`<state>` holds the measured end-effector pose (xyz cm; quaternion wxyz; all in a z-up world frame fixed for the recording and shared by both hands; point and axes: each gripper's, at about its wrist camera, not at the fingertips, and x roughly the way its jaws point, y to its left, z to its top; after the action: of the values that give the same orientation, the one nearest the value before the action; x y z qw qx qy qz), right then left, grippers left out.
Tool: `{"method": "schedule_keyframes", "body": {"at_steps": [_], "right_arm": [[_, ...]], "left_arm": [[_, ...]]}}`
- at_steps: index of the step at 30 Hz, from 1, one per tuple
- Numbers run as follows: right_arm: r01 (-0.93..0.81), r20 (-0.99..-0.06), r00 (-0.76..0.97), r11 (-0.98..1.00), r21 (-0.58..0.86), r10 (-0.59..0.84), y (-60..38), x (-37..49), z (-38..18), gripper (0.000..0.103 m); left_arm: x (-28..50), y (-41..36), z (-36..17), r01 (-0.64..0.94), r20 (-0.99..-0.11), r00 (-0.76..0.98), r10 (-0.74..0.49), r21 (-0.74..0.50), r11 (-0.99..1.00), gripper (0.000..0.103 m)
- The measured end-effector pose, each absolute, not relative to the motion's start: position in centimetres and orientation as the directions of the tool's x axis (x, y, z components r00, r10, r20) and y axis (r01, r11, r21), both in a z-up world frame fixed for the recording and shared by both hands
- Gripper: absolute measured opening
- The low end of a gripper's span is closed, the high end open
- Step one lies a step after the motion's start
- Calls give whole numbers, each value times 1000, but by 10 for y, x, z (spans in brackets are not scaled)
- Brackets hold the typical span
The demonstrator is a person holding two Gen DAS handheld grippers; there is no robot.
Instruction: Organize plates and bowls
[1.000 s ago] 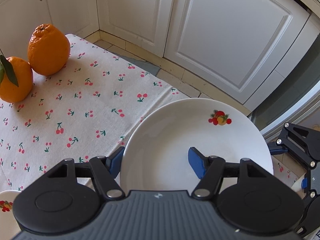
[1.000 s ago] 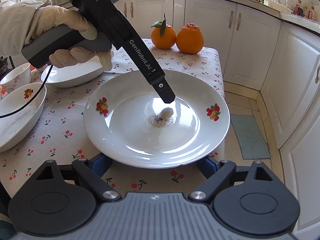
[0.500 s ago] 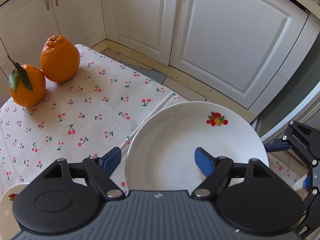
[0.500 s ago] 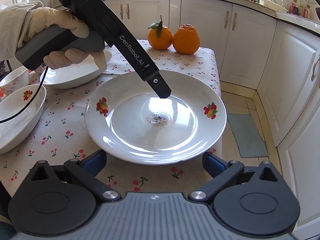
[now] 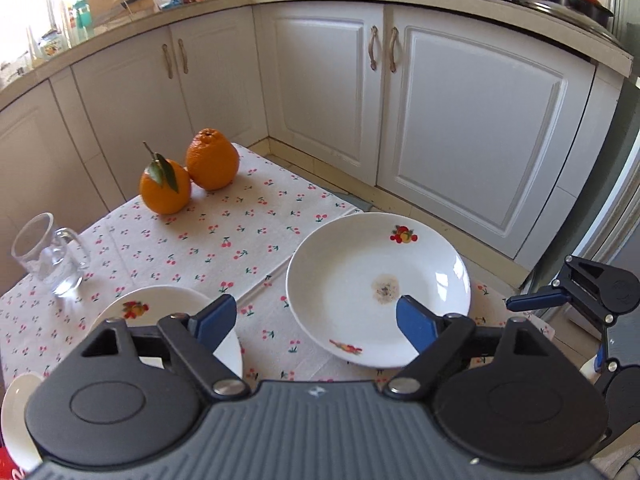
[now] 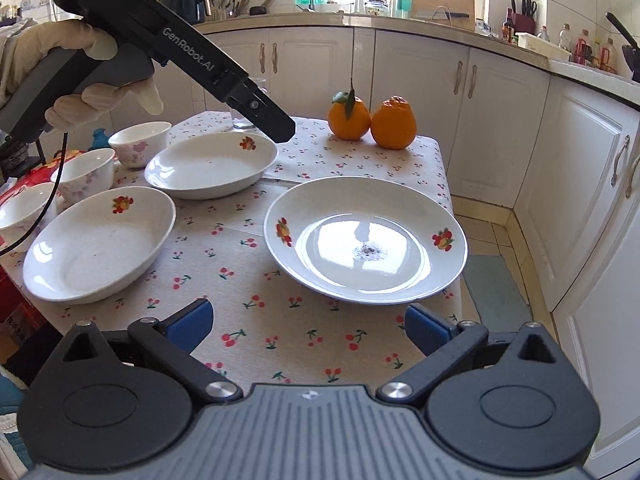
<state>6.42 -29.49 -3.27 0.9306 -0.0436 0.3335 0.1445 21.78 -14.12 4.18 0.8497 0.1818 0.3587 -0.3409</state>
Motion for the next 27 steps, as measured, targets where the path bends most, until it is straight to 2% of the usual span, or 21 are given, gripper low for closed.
{"method": "schedule_keyframes", "body": {"at_steps": [4,8,11,19,27], "right_arm": [[-312,-584,766,950,24,267,-283,49,-28,103],[-323,-567,773,946,37,286,-276,40,-27,103],[-333,-571,766,942,38,295,-269,35,-29,103],[-374,-604,736,927,14,306,-250,30,-36,103],[-466,-629,688,885,-2,361,-223,35,-40,103]], "left_arm": [[175,-109,41,667,-696,565,-442,70,742,90],[136,-83,30,620,-700,581,-415,50,783,91],[115,-67,20,571,-694,615,-375,64,819,91],[84,-23,-4,462,-709,622,-333,-11,887,91],[81,-2,-8,444,-722,628,-291,25,896,91]]}}
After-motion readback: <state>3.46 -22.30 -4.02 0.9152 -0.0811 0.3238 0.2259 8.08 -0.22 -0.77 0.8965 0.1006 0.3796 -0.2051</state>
